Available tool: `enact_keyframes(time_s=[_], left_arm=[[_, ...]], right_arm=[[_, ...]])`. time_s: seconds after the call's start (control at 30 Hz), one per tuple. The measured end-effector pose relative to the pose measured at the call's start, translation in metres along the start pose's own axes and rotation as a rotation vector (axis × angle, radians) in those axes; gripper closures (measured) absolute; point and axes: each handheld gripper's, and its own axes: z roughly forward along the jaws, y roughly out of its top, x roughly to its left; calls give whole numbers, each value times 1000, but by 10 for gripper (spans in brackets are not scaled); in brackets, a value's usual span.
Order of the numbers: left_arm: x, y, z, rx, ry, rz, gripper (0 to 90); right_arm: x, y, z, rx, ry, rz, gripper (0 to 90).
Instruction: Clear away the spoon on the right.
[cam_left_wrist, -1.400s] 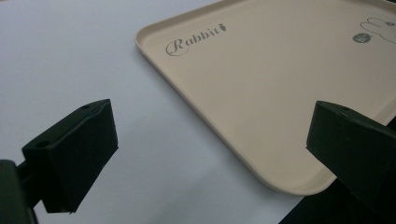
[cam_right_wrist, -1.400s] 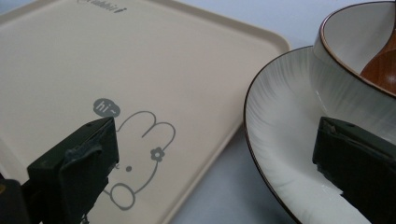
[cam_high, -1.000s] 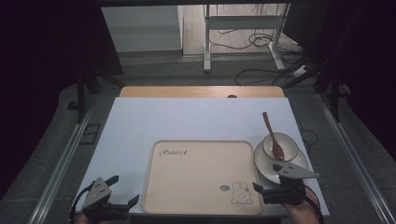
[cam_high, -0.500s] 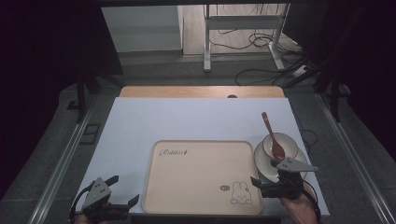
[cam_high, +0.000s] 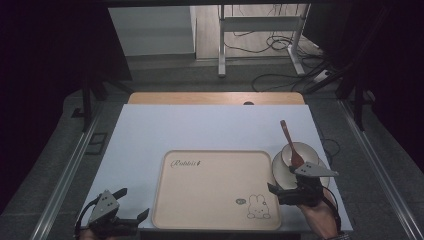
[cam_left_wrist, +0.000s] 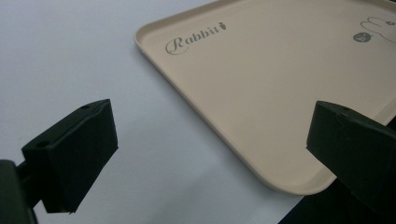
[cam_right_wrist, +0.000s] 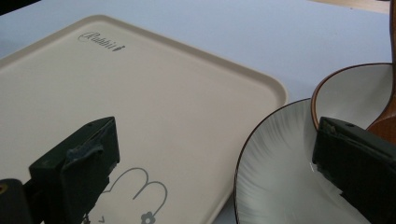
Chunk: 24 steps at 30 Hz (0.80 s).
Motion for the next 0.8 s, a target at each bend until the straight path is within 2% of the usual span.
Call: enact_keyframes(time_s=[0.2, 0.47, 0.6, 0.8], left_arm=[[0, 0, 0, 5, -4, 2, 14], [0, 0, 0, 3, -3, 1, 14], [0, 0, 0, 5, -3, 3, 14], [0, 0, 0, 4, -3, 2, 14]], right_arm=[[-3, 4, 3, 6, -10, 14, 9], [-5, 11, 7, 17, -44, 3, 6], [-6, 15, 12, 27, -72, 14, 0], [-9, 21, 16, 47, -82, 31, 0]])
